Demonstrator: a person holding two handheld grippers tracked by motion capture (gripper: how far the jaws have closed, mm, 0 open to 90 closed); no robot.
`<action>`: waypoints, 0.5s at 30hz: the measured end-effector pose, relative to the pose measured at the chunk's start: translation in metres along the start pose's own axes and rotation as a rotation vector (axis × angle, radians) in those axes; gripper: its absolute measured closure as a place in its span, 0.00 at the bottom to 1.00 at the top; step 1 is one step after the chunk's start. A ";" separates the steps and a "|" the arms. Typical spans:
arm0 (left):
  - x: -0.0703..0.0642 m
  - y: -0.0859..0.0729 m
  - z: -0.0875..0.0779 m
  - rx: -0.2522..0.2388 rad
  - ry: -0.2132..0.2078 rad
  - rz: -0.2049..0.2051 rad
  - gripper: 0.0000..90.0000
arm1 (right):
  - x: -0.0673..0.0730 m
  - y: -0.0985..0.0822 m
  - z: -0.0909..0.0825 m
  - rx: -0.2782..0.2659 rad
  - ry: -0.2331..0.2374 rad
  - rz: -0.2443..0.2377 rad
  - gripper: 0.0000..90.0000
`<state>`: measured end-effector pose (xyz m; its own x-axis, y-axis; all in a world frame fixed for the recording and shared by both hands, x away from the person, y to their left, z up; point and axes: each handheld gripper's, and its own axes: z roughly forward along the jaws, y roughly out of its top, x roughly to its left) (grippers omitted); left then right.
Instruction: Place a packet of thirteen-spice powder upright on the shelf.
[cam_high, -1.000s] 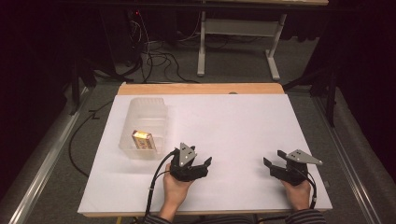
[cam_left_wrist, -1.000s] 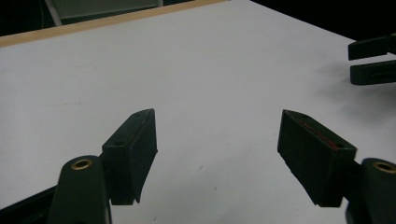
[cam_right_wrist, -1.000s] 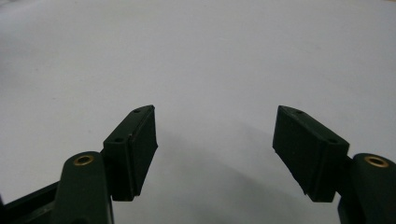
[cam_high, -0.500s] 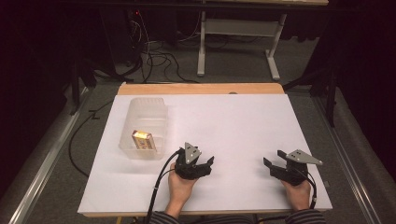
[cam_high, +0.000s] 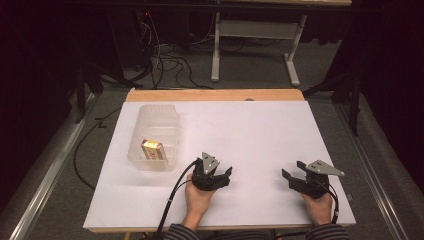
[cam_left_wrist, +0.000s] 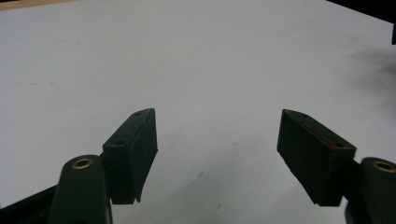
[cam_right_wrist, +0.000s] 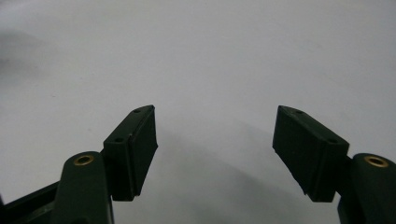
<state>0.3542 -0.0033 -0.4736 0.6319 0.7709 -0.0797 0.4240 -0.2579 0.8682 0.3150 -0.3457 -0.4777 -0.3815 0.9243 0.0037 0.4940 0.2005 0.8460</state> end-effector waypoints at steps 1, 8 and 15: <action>0.000 0.000 0.001 -0.002 0.001 0.000 0.33 | 0.000 0.000 0.000 -0.002 0.000 -0.002 0.34; -0.002 -0.003 0.009 0.000 0.021 0.009 0.33 | 0.000 0.000 0.000 0.001 -0.002 0.000 0.34; 0.002 -0.006 0.005 -0.050 0.027 -0.039 0.33 | 0.001 0.000 0.001 0.011 -0.009 -0.009 0.34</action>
<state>0.3562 -0.0029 -0.4809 0.5977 0.7952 -0.1015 0.4145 -0.1981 0.8882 0.3155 -0.3439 -0.4779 -0.3785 0.9256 -0.0088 0.4996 0.2123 0.8399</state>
